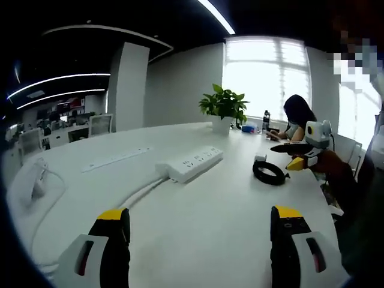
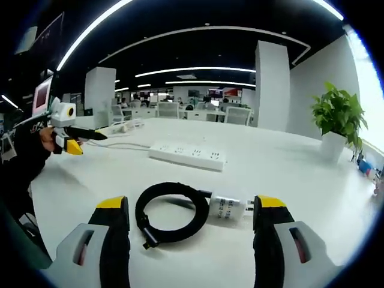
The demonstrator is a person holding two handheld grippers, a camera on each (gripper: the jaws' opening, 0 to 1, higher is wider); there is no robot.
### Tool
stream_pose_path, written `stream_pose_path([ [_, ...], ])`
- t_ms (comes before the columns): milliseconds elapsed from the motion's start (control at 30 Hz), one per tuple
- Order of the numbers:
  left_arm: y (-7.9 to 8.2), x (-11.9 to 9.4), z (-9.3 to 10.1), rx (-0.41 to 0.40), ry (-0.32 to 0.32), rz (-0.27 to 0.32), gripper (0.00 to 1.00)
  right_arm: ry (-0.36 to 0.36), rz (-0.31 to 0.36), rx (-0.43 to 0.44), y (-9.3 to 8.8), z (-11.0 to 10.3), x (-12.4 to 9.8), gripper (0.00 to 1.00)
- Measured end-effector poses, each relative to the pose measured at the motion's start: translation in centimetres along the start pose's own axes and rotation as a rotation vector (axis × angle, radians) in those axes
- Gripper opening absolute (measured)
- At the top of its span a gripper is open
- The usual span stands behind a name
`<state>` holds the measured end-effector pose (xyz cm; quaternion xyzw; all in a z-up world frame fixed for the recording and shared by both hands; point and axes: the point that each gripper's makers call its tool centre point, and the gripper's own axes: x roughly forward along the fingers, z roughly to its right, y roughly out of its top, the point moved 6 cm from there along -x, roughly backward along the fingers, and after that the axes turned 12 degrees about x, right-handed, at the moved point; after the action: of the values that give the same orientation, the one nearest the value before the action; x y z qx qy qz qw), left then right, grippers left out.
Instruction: Straighten the power strip on the desk, plug the charger into it
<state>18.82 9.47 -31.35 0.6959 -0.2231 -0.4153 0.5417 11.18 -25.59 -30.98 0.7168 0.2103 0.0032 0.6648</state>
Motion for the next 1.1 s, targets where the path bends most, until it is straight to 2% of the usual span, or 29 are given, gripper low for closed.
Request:
stream_pose_path([
  [133, 0.1, 0.0, 0.2, -0.001, -0.011, 0.005, 0.99, -0.026, 0.019, 0.033, 0.0, 0.7, 0.4, 0.84],
  [333, 0.2, -0.3, 0.0, -0.010, 0.012, 0.019, 0.99, -0.078, 0.061, 0.068, 0.1, 1.8, 0.8, 0.81],
  [633, -0.4, -0.5, 0.2, -0.007, 0.013, 0.005, 0.99, -0.139, 0.103, 0.092, 0.0, 2.9, 2.0, 0.77],
  [833, -0.5, -0.7, 0.3, -0.021, -0.003, 0.022, 0.99, -0.173, 0.130, 0.109, 0.0, 3.2, 2.6, 0.77],
  [933, -0.4, -0.8, 0.3, -0.033, -0.005, 0.037, 0.99, -0.183, 0.130, 0.114, -0.2, 3.4, 2.8, 0.75],
  [1100, -0.7, -1.0, 0.2, -0.024, -0.007, 0.024, 0.99, -0.195, 0.128, 0.120, -0.3, 3.5, 3.0, 0.72],
])
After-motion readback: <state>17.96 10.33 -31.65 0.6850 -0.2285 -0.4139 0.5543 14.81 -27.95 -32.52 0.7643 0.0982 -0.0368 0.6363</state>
